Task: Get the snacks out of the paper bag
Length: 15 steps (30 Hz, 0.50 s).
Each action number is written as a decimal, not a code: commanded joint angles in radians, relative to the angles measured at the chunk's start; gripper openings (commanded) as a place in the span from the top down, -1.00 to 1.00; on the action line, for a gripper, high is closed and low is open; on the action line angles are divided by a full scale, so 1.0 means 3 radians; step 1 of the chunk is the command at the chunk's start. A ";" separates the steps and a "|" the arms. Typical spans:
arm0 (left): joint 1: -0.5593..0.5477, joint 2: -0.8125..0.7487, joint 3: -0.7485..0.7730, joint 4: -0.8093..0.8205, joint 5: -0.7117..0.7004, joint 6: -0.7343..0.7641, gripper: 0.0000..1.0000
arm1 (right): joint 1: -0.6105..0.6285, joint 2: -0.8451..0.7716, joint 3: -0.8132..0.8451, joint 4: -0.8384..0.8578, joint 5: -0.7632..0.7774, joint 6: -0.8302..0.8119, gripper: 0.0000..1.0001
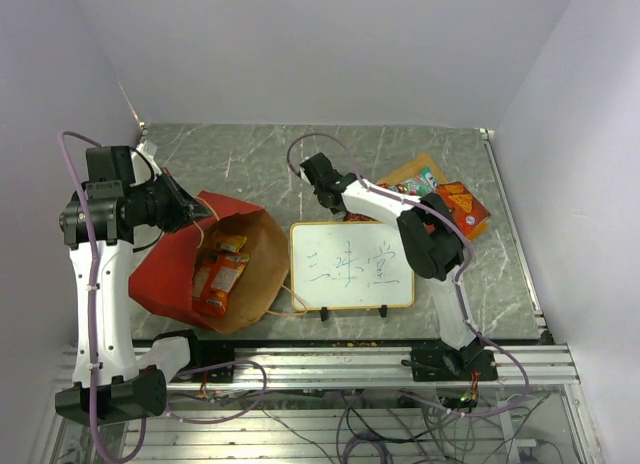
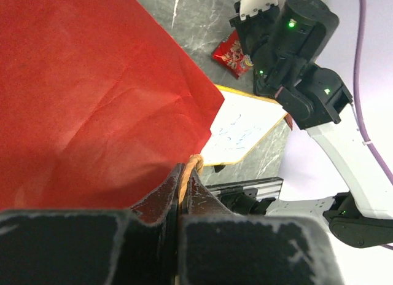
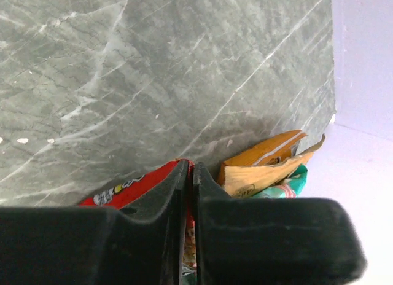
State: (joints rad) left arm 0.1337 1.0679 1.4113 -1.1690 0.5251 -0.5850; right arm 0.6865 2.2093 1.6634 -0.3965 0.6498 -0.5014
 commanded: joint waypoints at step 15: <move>-0.0019 -0.0245 -0.0138 0.0152 0.0018 -0.0233 0.86 | -0.0345 -0.1534 -0.0097 -0.0204 -0.0160 0.0280 1.00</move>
State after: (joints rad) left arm 0.1337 0.9913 1.3731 -1.1481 0.5224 -0.6445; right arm 0.6422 1.8080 1.6661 -0.4332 0.6147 -0.4362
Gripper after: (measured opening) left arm 0.075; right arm 0.009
